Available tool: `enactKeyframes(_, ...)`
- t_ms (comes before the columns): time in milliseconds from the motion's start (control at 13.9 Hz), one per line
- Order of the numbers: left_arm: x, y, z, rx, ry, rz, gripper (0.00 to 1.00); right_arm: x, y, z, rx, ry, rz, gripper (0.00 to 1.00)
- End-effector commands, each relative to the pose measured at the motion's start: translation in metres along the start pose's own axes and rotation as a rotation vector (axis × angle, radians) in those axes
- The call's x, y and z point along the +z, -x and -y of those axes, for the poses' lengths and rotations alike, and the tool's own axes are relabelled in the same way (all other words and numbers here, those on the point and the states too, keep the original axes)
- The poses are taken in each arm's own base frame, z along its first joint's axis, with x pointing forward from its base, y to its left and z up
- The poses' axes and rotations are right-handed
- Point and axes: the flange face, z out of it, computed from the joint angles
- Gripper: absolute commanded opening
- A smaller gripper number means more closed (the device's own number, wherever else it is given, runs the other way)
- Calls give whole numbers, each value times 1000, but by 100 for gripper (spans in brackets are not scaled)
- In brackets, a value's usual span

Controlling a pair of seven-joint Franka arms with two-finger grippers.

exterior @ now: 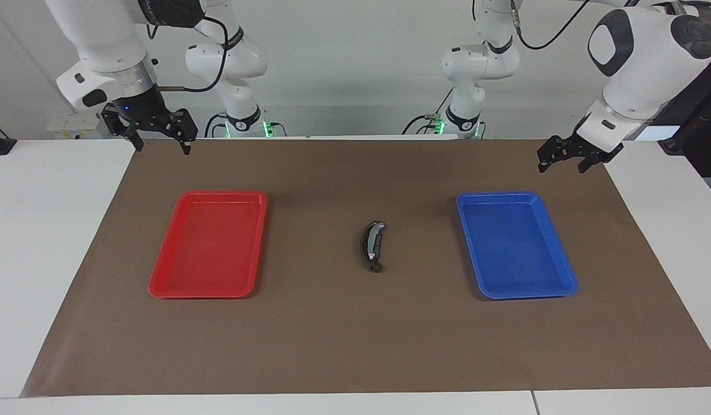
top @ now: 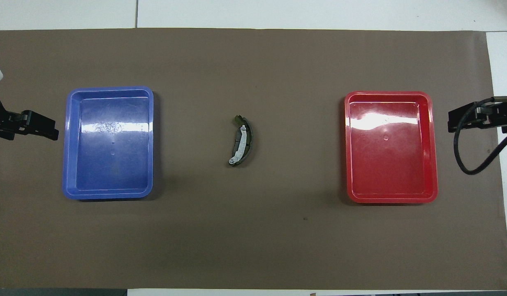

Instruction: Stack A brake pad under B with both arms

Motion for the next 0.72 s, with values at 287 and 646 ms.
enactKeyframes(287,-5,4,2,-12,-22,-10,99,1,2,-10,6,-32,17,100)
enactKeyframes(646,-5,4,2,-12,-22,-10,99,1,2,-8,4,-41,19,100)
